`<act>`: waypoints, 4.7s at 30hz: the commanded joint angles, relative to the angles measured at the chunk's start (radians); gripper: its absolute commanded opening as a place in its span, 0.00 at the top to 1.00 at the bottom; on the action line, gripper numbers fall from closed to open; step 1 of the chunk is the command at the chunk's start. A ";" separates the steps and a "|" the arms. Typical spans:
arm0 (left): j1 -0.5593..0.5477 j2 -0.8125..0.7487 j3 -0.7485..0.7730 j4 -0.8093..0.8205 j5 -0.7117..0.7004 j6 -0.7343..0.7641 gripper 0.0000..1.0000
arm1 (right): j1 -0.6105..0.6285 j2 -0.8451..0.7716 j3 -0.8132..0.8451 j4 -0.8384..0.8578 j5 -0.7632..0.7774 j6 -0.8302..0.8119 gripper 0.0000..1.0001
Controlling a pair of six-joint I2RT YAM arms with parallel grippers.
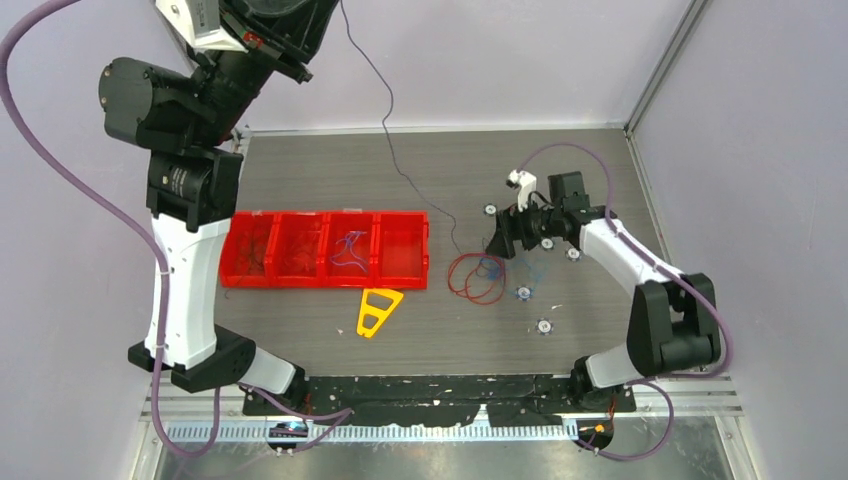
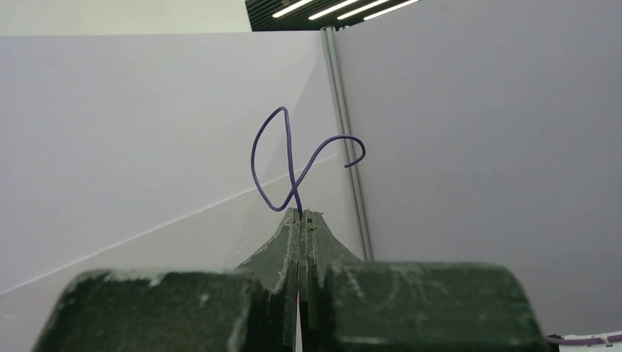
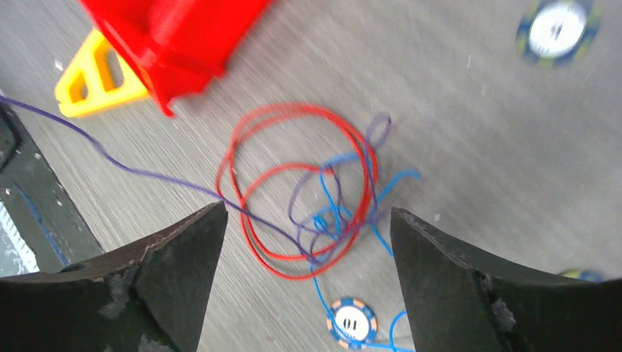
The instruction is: Untangle the cables
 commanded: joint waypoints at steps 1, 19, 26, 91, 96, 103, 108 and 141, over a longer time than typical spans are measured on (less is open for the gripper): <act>0.005 -0.012 -0.035 0.054 0.035 -0.037 1.00 | 0.032 -0.126 0.080 0.127 -0.139 0.003 0.10; 0.008 -0.005 -0.034 0.025 -0.010 -0.023 1.00 | 0.207 0.006 0.179 0.234 -0.088 -0.013 0.45; 0.025 -0.027 -0.089 0.005 -0.040 -0.013 1.00 | 0.204 -0.002 0.284 0.194 -0.088 0.006 0.94; 0.003 -0.210 -1.402 -0.044 -0.180 0.104 1.00 | 0.430 0.370 0.309 0.781 0.129 0.460 0.54; -0.001 -0.140 -1.405 -0.025 -0.170 0.090 1.00 | 0.427 0.306 0.313 0.589 0.176 0.361 0.41; -0.019 -0.042 -1.357 -0.047 -0.182 0.060 1.00 | 0.408 0.194 0.272 0.481 0.208 0.346 0.19; -0.066 0.049 -1.290 -0.089 -0.219 0.053 1.00 | 0.373 0.117 0.274 0.403 0.207 0.319 0.10; -0.149 -0.114 -1.215 -0.114 0.014 0.323 0.00 | 0.106 0.129 0.193 -0.179 0.325 -0.095 0.31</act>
